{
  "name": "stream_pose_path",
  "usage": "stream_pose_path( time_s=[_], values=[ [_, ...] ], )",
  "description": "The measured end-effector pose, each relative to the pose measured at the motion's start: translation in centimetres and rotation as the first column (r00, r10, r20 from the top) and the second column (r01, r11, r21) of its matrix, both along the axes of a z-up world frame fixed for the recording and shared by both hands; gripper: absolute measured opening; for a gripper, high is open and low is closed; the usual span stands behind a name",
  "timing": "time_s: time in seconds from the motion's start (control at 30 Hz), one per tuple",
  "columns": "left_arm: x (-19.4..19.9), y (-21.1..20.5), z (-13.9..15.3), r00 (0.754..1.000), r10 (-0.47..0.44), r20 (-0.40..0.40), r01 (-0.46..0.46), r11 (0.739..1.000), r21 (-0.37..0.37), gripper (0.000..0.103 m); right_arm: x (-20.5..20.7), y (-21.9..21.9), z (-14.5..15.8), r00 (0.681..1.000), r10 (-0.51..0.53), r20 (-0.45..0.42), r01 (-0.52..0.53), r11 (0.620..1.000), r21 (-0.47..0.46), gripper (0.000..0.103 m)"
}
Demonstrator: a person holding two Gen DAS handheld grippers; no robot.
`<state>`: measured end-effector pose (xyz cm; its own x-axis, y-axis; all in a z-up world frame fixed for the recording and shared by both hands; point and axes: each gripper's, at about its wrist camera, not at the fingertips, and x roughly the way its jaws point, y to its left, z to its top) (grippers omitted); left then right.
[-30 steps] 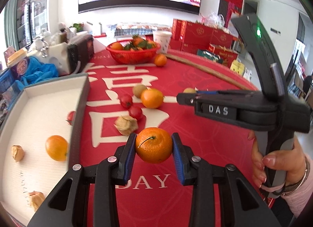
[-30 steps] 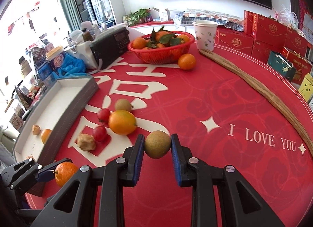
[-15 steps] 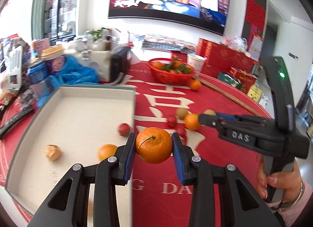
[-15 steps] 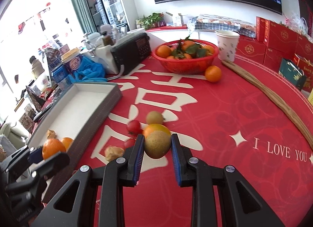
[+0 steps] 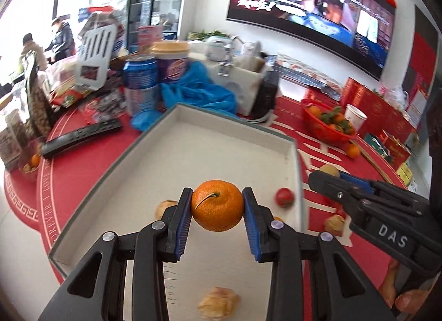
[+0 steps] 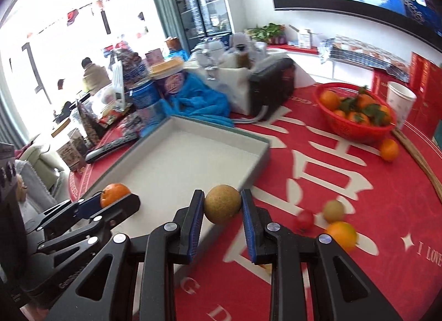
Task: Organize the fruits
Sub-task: 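Lift the kiwi and mandarin and carry both over the white tray, then open the right tool to drop the kiwi while the left tool drops the mandarin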
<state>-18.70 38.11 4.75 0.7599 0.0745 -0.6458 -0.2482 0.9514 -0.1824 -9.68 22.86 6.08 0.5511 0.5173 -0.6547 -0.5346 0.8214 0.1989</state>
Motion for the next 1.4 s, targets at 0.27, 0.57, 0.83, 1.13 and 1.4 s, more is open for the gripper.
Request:
stream_pose_path(
  time_s=[0.27,0.57,0.83,1.13,1.4],
  values=[
    [0.8,1.5,-1.7,0.996,0.045,-0.079,-0.046,0.999,-0.013,0.039,0.3,4.6,-1.7,0.995,0.092,-0.049,-0.093,0.996,-0.007,0.028],
    [1.1,1.6,-2.6,0.989,0.087,-0.12,-0.086,0.996,0.007,0.044,1.0,5.3,-3.9,0.987,0.108,-0.116,-0.113,0.993,-0.035,0.028],
    [0.3,2.4,-1.9,0.981,0.171,-0.088,-0.166,0.984,0.059,0.053,1.1,4.9,-3.6,0.983,0.123,-0.133,-0.123,0.992,0.012,0.048],
    [-0.9,1.4,-0.1,0.989,0.147,0.022,-0.148,0.987,0.06,0.082,0.2,1.5,0.3,0.999,0.031,-0.027,-0.029,0.998,0.058,0.103],
    [-0.7,-5.6,1.1,0.981,-0.18,0.079,0.178,0.984,0.035,0.083,-0.9,-7.3,1.3,0.985,-0.172,0.019,0.172,0.985,0.0,0.103]
  ],
)
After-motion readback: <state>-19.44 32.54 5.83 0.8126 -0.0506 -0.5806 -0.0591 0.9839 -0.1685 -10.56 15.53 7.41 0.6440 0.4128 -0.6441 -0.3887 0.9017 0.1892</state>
